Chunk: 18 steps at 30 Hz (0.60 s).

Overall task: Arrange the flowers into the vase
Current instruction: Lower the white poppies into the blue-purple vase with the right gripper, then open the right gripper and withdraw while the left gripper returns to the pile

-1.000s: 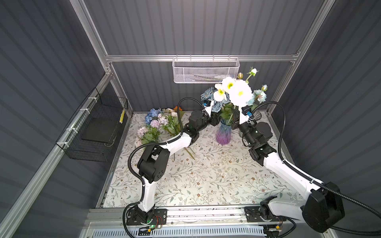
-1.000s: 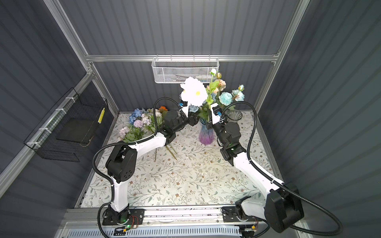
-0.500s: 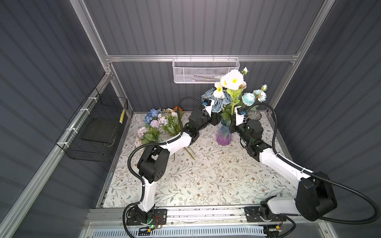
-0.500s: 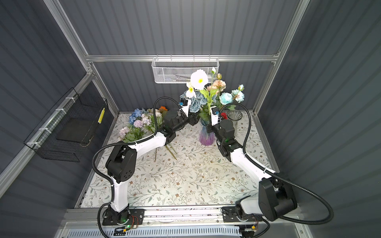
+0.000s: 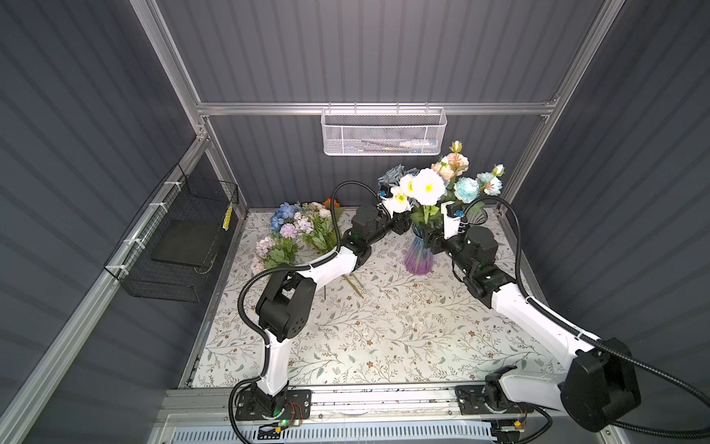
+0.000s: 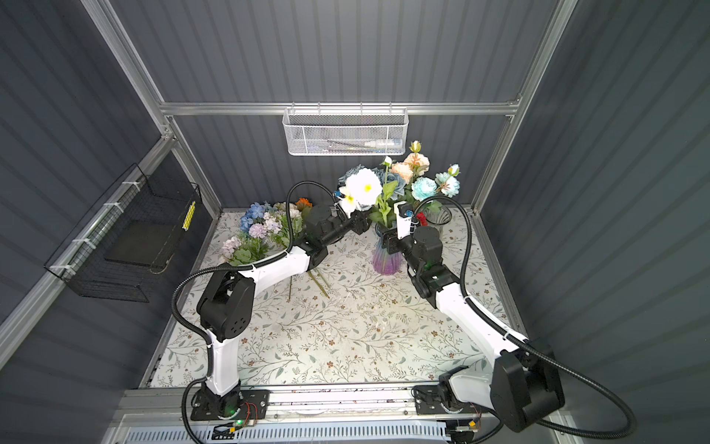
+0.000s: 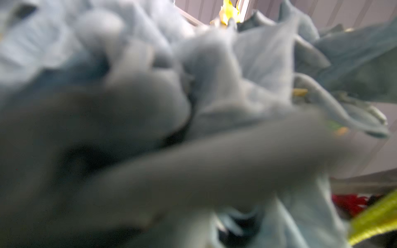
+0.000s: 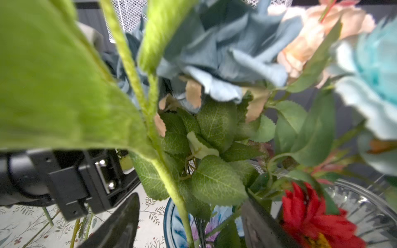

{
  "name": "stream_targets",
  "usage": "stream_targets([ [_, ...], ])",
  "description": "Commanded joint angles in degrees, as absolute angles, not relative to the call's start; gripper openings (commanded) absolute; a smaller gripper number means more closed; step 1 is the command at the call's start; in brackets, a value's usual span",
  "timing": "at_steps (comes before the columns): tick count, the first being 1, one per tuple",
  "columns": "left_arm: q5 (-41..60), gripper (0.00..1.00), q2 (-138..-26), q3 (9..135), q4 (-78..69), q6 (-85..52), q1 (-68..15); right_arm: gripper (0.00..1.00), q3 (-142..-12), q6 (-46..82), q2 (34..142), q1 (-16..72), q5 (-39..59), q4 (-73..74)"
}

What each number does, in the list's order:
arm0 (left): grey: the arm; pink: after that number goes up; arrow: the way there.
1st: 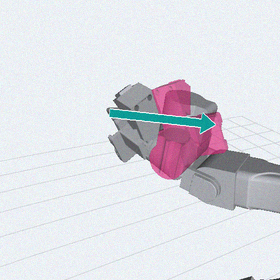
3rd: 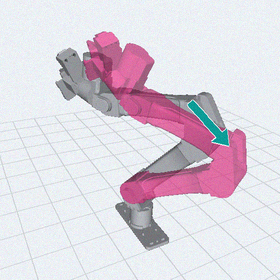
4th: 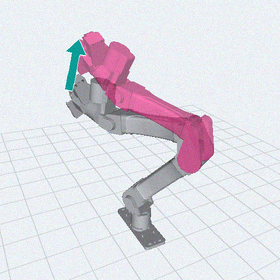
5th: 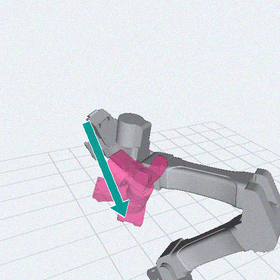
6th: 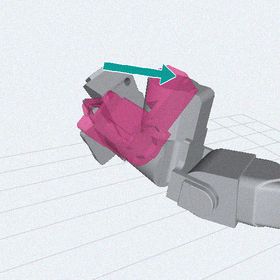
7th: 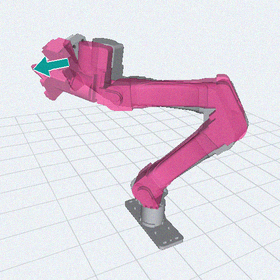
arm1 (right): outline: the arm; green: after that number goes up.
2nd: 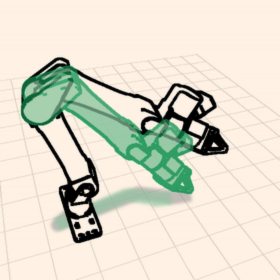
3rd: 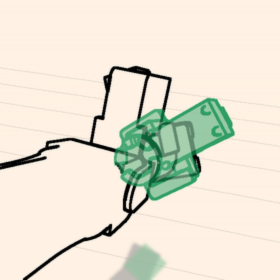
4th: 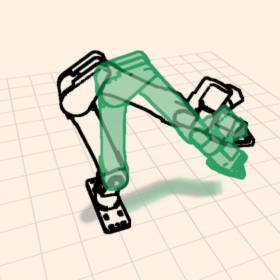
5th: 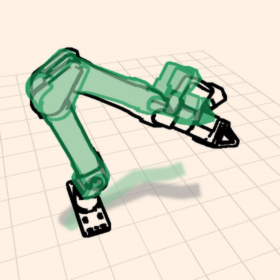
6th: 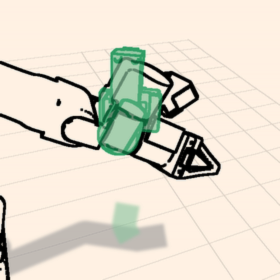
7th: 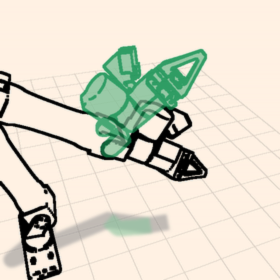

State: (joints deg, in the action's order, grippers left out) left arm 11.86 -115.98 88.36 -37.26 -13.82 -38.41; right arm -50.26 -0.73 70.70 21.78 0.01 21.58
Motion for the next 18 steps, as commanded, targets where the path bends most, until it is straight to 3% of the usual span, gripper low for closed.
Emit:
stream_targets([
  [1,12.7,0.65,-113.5,87.4,-38.2,-14.9,-38.3,0.81,-49.7,0.7,67.6,21.8,1.3,19.8],
  [6,12.7,0.8,-109.9,83.4,-36.8,-16.2,-38.3,0.84,-47.6,4.1,61.6,21.8,2.8,17.8],
  [10,12.2,0.99,-104.9,78.1,-30.9,-16.6,-38.2,0.82,-44.8,7.0,57.2,22.3,5.0,15.1],
  [18,6.6,1.0,-92.6,65.6,-18.6,-17.2,-38.2,0.81,-40.5,9.9,51.4,28.5,1.8,8.4],
])
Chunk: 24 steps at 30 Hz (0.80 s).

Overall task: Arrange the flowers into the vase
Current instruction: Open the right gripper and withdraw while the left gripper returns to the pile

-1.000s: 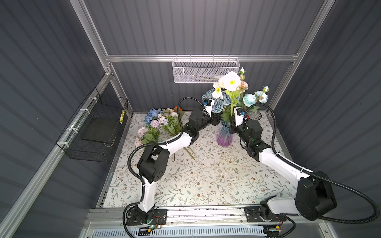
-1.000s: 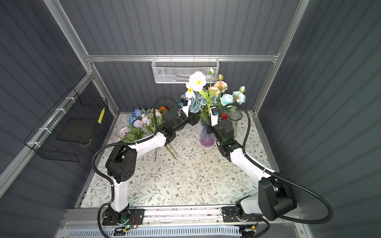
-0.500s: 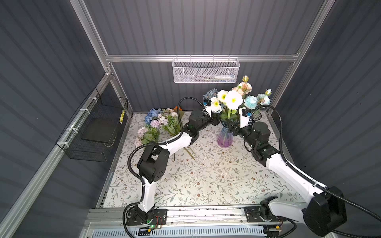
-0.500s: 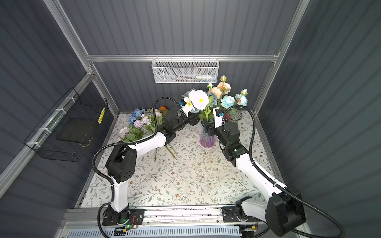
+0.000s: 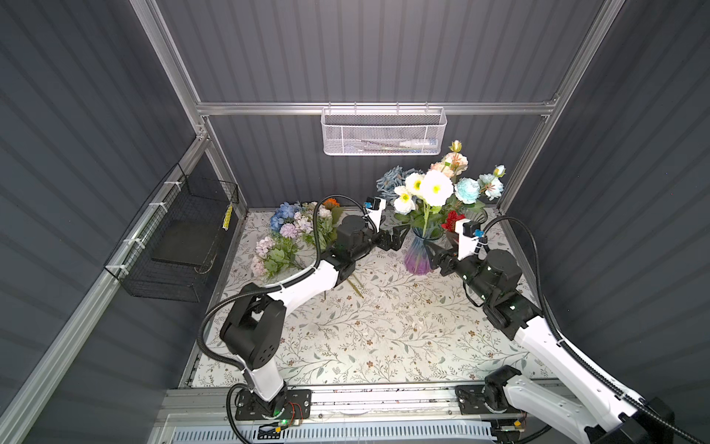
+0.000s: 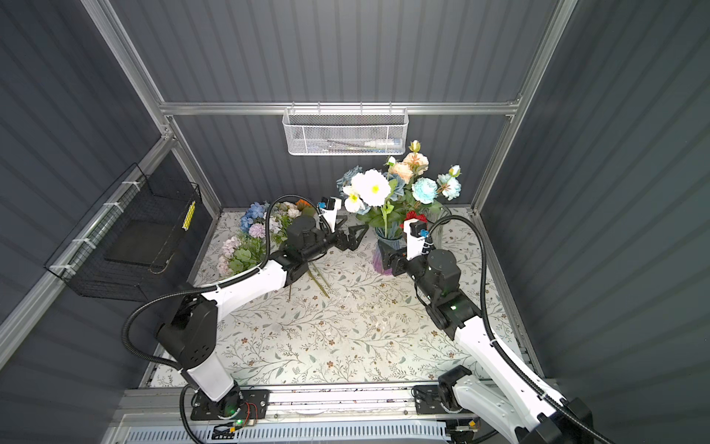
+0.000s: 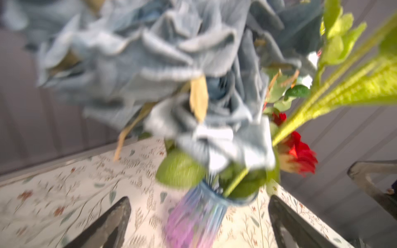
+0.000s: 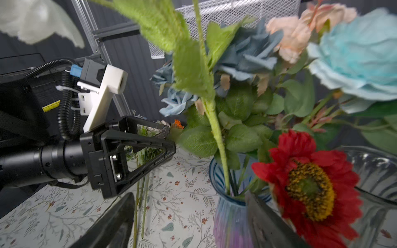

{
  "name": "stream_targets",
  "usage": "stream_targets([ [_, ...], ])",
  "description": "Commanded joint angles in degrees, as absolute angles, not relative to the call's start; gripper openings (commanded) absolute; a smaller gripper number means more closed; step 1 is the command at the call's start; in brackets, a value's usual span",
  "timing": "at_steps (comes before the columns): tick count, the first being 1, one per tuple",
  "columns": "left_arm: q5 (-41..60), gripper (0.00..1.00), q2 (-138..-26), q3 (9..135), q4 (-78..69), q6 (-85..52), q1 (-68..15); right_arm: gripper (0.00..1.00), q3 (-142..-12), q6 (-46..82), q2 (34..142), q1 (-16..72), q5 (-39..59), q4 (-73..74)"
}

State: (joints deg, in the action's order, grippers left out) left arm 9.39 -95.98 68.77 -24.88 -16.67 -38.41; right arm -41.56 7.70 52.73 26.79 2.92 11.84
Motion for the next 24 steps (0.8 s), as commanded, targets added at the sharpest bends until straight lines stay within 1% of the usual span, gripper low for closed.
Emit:
stream_targets([
  [1,5.6,1.0,-90.9,64.0,-17.2,-17.2,-38.2,0.8,-40.0,10.8,51.1,29.2,1.7,8.2],
  [5,-1.4,0.99,-84.6,58.8,-11.7,-17.8,-37.5,0.75,-38.8,13.7,51.7,32.6,2.1,9.0],
  [8,-4.5,0.95,-81.1,55.3,-9.2,-18.4,-35.4,0.69,-38.7,14.2,53.9,36.4,0.9,10.2],
  [13,-8.6,0.83,-79.1,51.4,-4.6,-20.5,-30.3,0.63,-39.5,16.3,60.3,41.9,-1.0,13.5],
  [16,-13.0,0.7,-79.3,50.1,-2.6,-19.3,-29.5,0.62,-41.1,16.9,66.0,44.6,-3.0,14.4],
  [17,-14.0,0.67,-79.6,49.9,-2.1,-19.1,-29.2,0.61,-41.6,17.3,67.8,45.3,-3.6,14.6],
  [21,-16.0,0.6,-81.6,49.0,0.2,-19.3,-26.5,0.6,-44.5,18.3,73.8,48.0,-4.6,15.0],
  [24,-15.6,0.56,-84.5,48.9,1.8,-20.5,-23.8,0.59,-46.1,18.5,76.6,49.0,-5.8,14.1],
])
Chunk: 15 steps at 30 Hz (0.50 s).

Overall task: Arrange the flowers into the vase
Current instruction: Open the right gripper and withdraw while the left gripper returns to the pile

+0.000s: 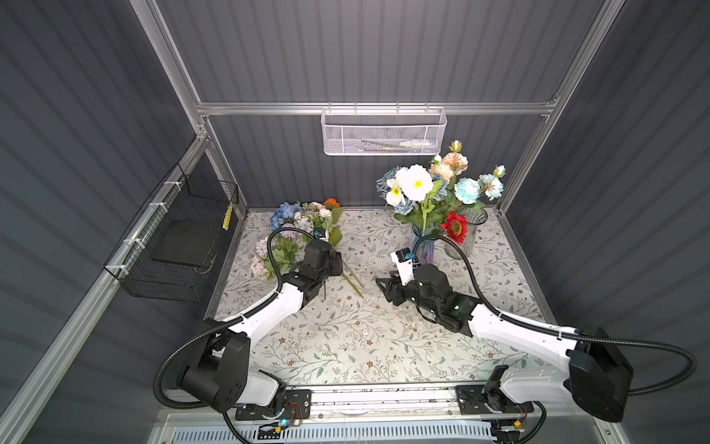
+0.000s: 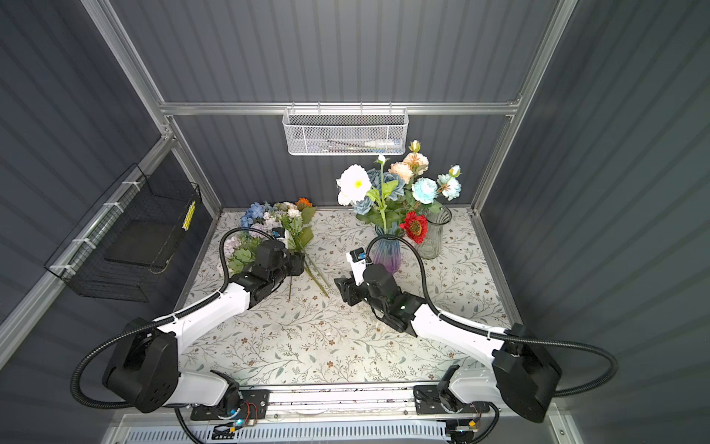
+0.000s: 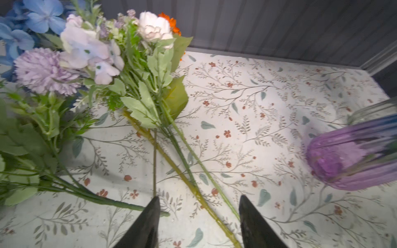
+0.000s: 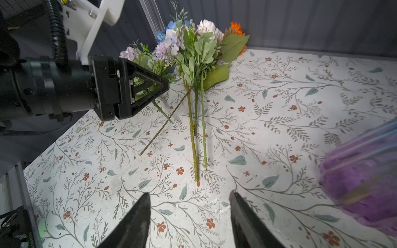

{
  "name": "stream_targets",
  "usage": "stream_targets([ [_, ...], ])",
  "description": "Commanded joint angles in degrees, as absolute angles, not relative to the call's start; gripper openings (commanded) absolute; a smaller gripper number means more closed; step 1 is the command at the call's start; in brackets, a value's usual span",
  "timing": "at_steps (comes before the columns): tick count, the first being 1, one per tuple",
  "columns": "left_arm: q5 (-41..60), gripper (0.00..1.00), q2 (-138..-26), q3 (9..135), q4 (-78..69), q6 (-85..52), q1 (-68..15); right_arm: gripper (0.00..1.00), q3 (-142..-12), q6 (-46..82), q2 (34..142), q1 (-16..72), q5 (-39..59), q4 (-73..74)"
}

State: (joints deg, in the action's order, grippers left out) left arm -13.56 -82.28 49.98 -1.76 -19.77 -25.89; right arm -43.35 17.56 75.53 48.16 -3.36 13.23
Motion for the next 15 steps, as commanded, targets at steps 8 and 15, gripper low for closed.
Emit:
stream_targets([
  [8,-11.8,0.55,-93.6,50.8,1.7,-21.5,-21.8,0.6,-46.9,18.0,77.8,49.1,-7.2,13.5],
  [15,-9.0,0.51,-95.1,54.5,-2.6,-22.6,-21.8,0.6,-47.2,17.4,78.3,49.1,-7.3,13.1],
])
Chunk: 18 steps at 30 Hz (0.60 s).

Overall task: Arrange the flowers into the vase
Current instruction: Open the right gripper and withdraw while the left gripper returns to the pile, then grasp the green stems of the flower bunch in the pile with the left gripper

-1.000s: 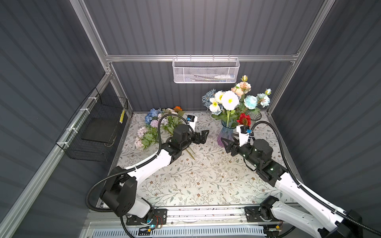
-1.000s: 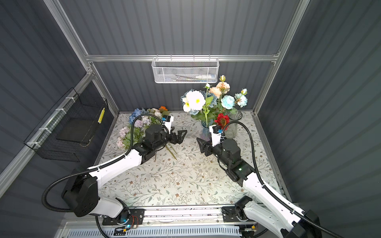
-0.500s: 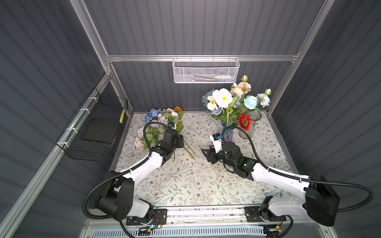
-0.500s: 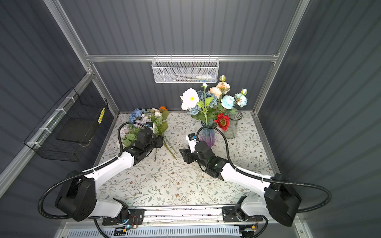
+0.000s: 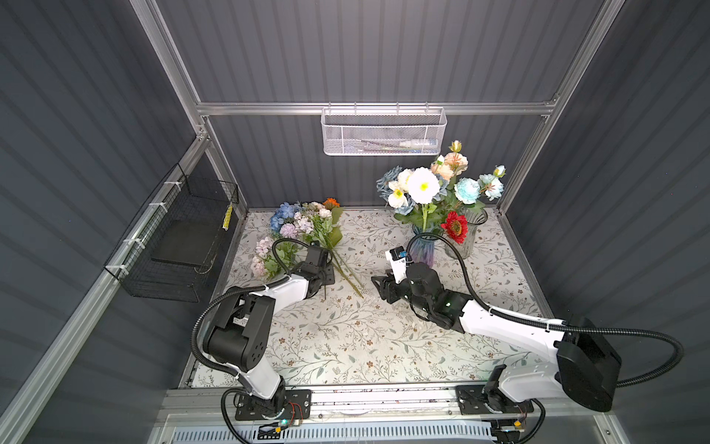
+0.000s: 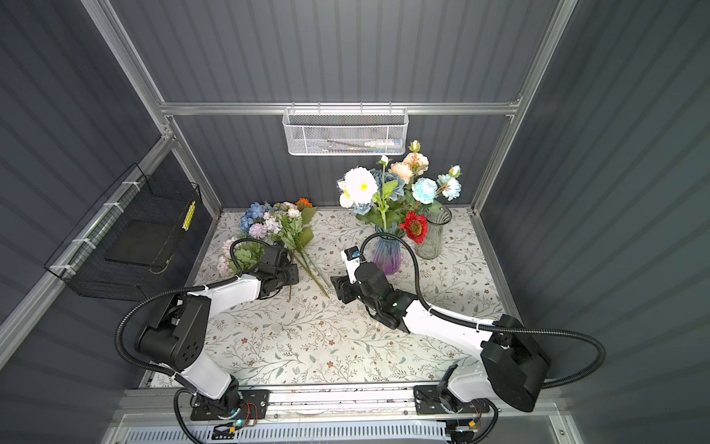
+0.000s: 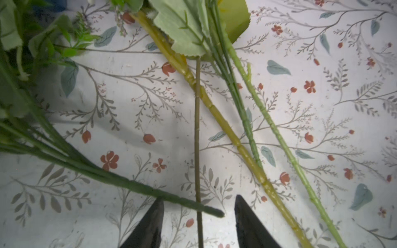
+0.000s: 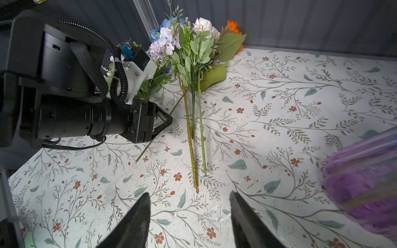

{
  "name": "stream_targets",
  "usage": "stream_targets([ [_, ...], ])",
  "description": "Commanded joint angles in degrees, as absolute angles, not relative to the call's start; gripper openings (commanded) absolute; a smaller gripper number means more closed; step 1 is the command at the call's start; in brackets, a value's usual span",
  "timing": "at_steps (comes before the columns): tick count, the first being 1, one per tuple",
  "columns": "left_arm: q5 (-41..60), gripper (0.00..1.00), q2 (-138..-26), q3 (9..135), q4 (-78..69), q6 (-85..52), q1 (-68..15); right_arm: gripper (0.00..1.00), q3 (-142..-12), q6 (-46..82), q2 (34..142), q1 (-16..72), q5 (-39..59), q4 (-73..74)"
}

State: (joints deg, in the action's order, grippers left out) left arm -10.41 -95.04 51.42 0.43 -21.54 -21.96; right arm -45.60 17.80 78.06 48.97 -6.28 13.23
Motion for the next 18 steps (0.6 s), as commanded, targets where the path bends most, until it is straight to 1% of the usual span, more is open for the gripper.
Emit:
stream_targets([
  [1,-9.1,0.5,-95.6,55.4,-3.0,-22.7,-21.8,0.6,-47.2,17.5,78.4,49.1,-7.3,13.1],
  [6,-8.7,0.42,-100.8,62.4,-2.9,-23.9,-21.6,0.6,-47.4,17.5,78.8,49.1,-6.7,13.3],
  [9,-7.9,0.42,-104.7,66.3,-3.0,-24.7,-21.6,0.6,-47.3,17.1,78.4,49.1,-6.9,13.3],
  [11,-8.0,0.37,-107.3,68.6,-2.8,-25.2,-21.6,0.6,-46.9,16.9,78.1,49.2,-7.2,13.4],
  [14,-10.5,0.28,-110.5,71.0,-1.9,-26.0,-21.5,0.59,-46.5,16.4,77.4,49.1,-7.4,13.5],
  [18,-14.7,0.27,-112.8,71.1,-3.0,-28.5,-21.5,0.59,-45.9,15.9,76.9,49.1,-7.6,14.0],
])
